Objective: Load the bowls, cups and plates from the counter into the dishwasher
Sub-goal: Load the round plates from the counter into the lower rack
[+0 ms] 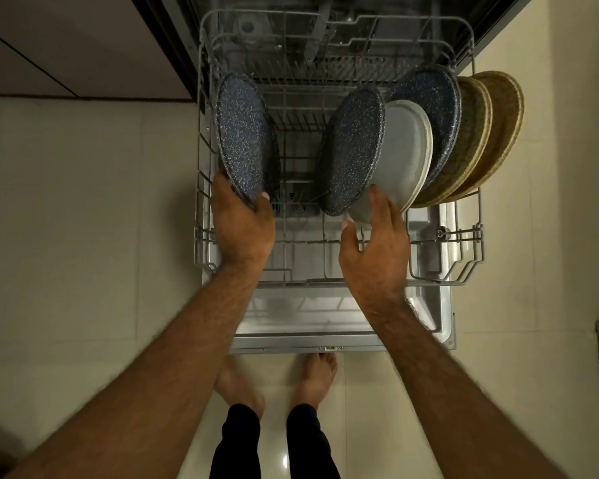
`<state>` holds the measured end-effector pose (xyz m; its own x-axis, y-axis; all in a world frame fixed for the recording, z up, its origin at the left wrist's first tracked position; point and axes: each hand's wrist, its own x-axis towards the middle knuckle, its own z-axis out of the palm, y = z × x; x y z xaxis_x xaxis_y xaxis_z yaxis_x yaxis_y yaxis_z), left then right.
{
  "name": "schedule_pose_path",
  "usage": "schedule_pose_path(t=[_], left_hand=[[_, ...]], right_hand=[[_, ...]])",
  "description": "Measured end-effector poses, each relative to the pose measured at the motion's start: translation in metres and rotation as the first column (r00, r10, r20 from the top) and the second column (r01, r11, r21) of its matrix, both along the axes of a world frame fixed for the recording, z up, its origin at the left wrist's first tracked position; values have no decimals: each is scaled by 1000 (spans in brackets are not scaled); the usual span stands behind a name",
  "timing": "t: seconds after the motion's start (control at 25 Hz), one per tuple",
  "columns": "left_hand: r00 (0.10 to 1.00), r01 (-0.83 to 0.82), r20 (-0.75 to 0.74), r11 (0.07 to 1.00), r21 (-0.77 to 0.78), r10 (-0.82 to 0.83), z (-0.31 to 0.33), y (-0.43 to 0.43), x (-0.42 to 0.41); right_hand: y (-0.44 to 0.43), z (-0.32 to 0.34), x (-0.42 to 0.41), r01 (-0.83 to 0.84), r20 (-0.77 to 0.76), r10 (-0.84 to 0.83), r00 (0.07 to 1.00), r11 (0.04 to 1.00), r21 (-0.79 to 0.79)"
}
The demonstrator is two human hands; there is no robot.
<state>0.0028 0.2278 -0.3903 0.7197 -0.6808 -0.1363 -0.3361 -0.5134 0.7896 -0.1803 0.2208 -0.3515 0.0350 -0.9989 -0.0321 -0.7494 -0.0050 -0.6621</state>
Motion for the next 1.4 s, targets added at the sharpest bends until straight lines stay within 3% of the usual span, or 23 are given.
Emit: schedule_pose_path(t=[0.2, 0.36, 0.52, 0.72, 0.92, 1.2, 1.4], left_hand=[[984, 36, 171, 998, 56, -45, 22, 25, -20], [896, 252, 349, 961, 114, -276, 18, 55, -35], [757, 570, 290, 809, 146, -586, 6, 83, -56], [644, 695, 281, 698, 175, -712, -2, 96, -65], [547, 713, 399, 659, 238, -736, -5, 85, -67], [587, 652, 407, 707, 274, -700, -8, 29, -57], [565, 669, 420, 692, 272, -710, -6, -31, -36]], right_hand=[[12, -5, -19, -122, -70, 123, 990, 992, 17], [23, -15, -37, -351, -126, 365, 923, 929, 118], [30, -21, -51, -453, -123, 472, 873, 878, 155], [27, -25, -69, -512, -96, 535, 840, 838, 190], [17, -24, -72, -556, -246, 581, 776, 814, 167], [-28, -27, -44, -461, -357, 462, 812, 882, 96], [-80, -26, -21, -372, -390, 370, 843, 925, 73]])
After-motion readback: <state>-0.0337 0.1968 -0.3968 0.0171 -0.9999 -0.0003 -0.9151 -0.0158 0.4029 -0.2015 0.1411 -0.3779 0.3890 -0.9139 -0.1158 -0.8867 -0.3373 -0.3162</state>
